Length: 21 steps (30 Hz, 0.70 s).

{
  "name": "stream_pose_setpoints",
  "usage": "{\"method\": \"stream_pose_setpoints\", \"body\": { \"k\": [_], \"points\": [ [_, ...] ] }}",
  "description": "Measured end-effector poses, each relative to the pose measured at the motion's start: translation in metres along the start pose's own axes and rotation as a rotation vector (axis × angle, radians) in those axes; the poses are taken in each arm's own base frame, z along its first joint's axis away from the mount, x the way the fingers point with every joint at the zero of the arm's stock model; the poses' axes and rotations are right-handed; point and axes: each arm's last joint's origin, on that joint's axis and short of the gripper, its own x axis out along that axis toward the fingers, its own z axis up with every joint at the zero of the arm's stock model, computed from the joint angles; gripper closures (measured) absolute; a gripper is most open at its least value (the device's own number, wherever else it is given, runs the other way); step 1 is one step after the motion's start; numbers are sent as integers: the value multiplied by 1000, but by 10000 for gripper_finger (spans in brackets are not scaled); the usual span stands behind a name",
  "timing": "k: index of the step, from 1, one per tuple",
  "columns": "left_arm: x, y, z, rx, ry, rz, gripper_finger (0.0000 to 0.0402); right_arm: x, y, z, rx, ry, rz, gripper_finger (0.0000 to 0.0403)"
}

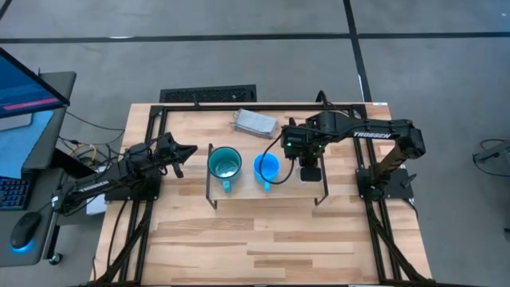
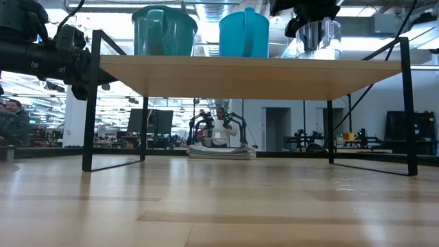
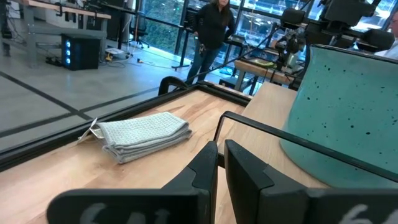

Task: Stack small to large cups/mugs on shelf
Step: Put the transparent mug on the shelf

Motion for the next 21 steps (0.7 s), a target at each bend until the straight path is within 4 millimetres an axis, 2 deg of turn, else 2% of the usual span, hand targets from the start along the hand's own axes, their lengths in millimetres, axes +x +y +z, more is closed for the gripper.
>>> {"method": "stream_pose_setpoints", "body": {
  "k": [21],
  "points": [
    [0,0,0,2,0,0,382,0,0,0,-9,1,0,259]
  ]
}}
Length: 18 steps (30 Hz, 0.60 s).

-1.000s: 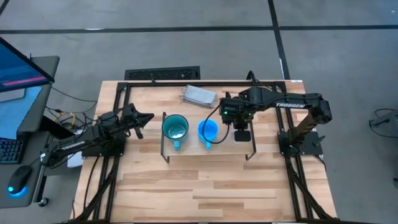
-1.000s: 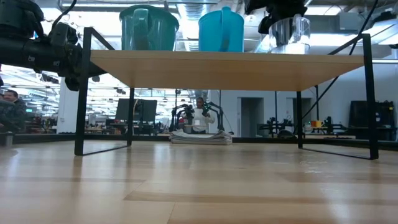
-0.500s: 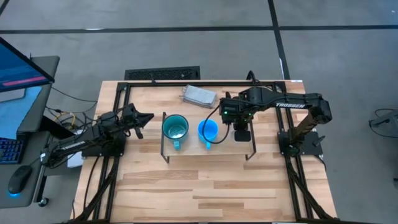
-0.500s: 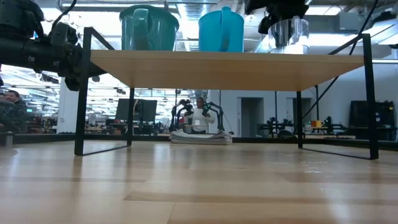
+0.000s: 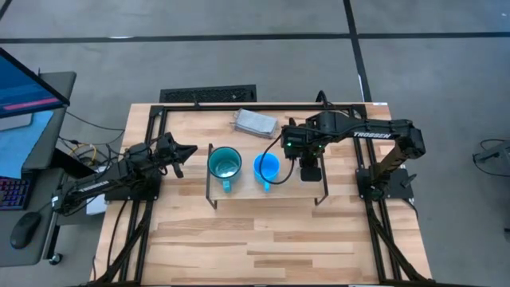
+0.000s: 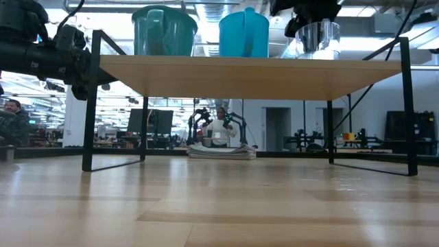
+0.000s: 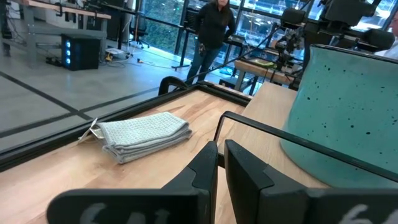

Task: Stack small to large cups/mugs on shelf
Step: Put the transparent mug on the shelf

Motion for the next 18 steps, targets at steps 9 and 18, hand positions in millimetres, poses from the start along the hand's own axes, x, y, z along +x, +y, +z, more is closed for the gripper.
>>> {"method": "stream_pose_setpoints", "body": {
  "k": [9,18],
  "points": [
    [0,0,0,0,0,0,382,0,0,0,0,1,0,232],
    [0,0,0,1,0,0,382,0,0,0,-1,3,0,197]
  ]
}}
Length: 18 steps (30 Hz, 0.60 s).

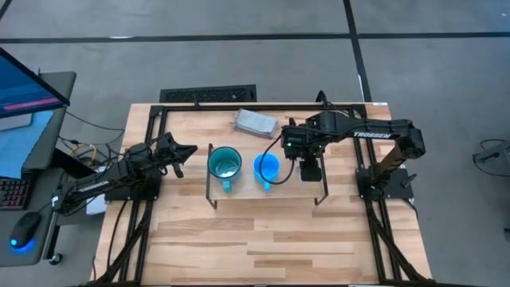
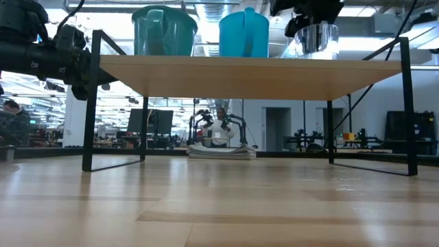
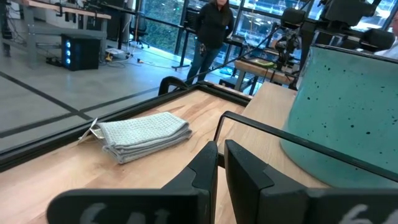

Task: Stack small to large cups/mugs on shelf
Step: Put the transparent mug on the shelf

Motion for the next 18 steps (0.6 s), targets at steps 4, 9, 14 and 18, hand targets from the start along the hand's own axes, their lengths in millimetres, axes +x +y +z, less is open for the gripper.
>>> {"method": "stream_pose_setpoints", "body": {
  "k": [4,9,14,18],
  "points": [
    [0,0,0,0,0,0,382,0,0,0,0,-1,2,185],
    [0,0,0,0,0,0,382,0,5,1,-16,-2,4,182],
    [0,0,0,5,0,-1,382,0,11,3,-57,-19,5,183],
    [0,0,0,27,0,-1,382,0,15,3,-103,-19,4,183]
  ]
}}
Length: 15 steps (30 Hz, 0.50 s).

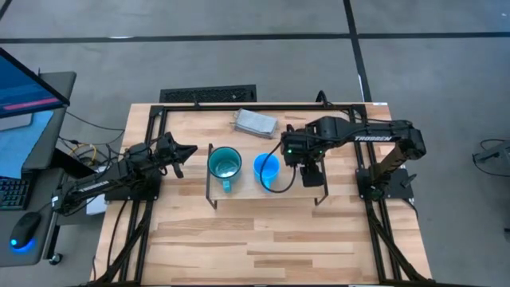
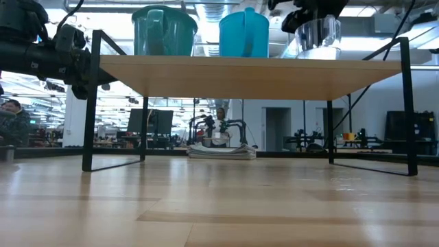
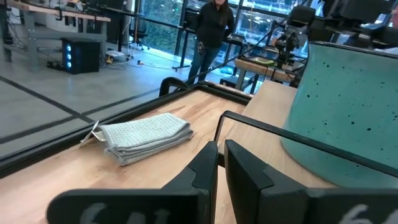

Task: Stack small to large cups/mugs on shelf
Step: Put the transparent mug on the shelf, then return to Home Position

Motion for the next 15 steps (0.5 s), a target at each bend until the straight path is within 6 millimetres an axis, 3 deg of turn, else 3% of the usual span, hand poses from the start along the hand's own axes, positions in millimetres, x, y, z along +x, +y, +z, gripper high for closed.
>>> {"method": "stream_pose_setpoints", "body": {
  "k": [15],
  "points": [
    [0,0,0,0,0,-1,382,0,-1,0,25,1,-7,186]
  ]
}}
